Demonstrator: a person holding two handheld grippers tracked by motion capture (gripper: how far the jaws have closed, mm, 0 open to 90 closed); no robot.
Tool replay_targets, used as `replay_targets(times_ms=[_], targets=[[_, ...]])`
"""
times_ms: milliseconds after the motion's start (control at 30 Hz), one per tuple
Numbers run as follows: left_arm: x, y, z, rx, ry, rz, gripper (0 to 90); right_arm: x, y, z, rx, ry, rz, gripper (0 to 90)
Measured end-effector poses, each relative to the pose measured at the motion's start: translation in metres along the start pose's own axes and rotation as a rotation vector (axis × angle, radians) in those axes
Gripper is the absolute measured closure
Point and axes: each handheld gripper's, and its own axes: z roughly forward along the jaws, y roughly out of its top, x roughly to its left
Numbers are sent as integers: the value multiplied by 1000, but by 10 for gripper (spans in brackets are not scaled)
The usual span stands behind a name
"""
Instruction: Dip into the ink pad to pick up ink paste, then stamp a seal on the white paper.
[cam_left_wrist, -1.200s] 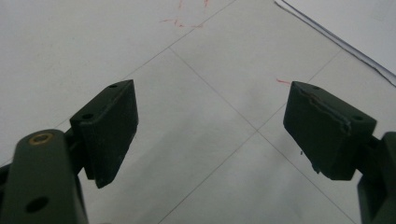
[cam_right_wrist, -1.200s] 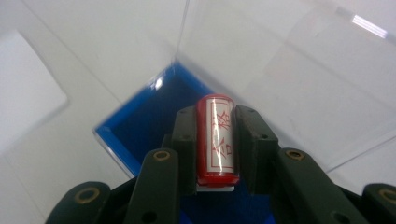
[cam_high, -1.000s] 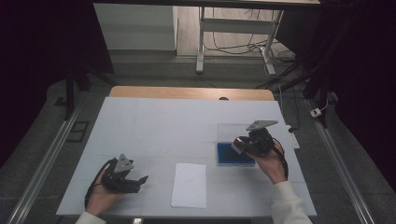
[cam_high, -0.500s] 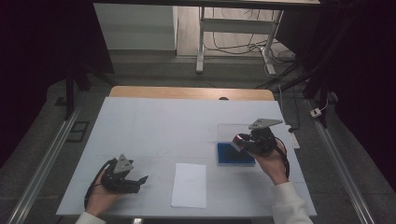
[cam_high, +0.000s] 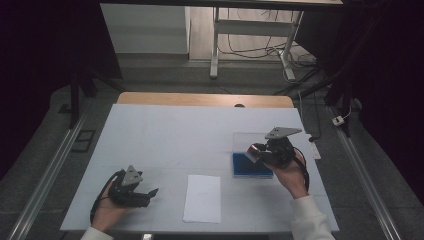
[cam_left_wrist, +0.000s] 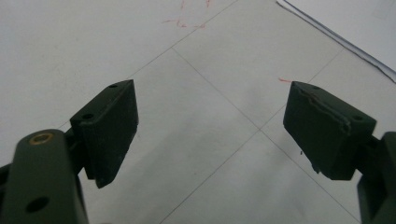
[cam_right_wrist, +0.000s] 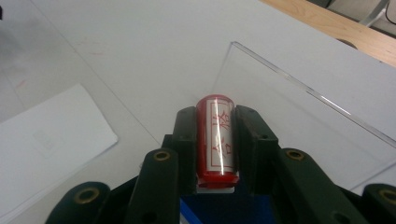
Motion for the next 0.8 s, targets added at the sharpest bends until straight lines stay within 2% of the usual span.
replay_targets(times_ms=[333, 800], targets=[[0, 0, -1, -3, -1, 1, 184, 12, 8, -2, -28, 56, -19, 701], [0, 0, -1, -3, -1, 2, 184, 35, 18, -1, -39, 111, -73, 700]])
